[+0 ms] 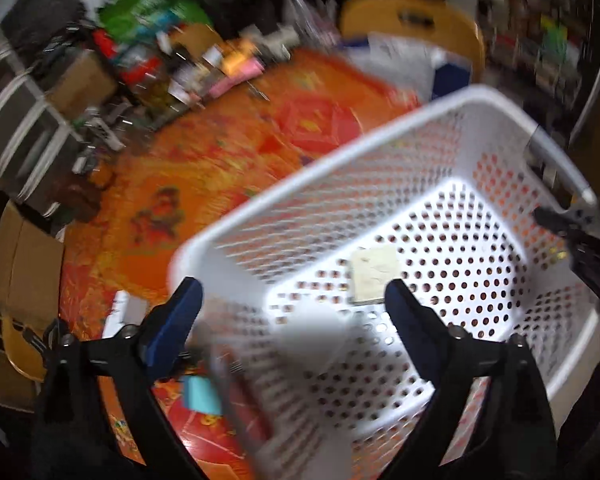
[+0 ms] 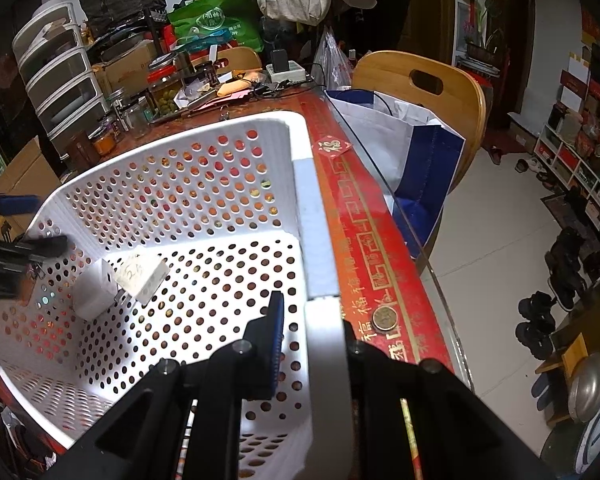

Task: Organize rigid objects
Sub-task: 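Carry the marked white charger into the basket and release it with the left tool, then grasp another white square charger with the left tool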

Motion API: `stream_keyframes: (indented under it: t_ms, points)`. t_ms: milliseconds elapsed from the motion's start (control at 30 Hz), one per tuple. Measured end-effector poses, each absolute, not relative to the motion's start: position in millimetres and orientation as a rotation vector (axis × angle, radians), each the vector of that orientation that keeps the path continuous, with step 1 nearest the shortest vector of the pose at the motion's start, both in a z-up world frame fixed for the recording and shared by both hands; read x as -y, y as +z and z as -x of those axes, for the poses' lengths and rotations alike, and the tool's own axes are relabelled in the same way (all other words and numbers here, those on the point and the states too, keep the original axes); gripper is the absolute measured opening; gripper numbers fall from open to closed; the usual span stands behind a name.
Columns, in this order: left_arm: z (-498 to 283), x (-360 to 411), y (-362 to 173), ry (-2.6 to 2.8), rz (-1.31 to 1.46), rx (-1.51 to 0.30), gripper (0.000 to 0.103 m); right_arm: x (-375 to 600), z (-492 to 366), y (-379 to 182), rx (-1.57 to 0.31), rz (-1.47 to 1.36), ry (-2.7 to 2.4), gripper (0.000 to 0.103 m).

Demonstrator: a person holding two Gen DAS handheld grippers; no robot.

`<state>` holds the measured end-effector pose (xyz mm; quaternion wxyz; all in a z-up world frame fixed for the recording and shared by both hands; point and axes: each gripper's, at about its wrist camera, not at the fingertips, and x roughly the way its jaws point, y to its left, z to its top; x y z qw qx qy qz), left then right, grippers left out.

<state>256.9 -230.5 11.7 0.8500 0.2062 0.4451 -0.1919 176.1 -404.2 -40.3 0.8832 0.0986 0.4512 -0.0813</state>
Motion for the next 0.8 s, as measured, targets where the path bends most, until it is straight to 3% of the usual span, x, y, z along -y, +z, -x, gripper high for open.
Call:
stream_keyframes:
  t_ms: [167,433,567,800]
  points:
    - [-258,101,31,-0.274,-0.225,-0.823,0.103,404,-178,-40,-0.941,-0.199,-0.174,0.013]
    - [-341,-79,-63,-0.003,0.072,-1.023,0.102,404,-178,-39,-0.945,-0.196,-0.179,0.013]
    - [-366,-100,-98,-0.021,0.121,-1.065,0.096,402,-179,-40,-0.948,-0.186,-0.185,0.013]
    - [-387,-69,-113,-0.082,0.09,-1.066,0.089,400,-180,-40,-0.957,-0.171,-0.206,0.013]
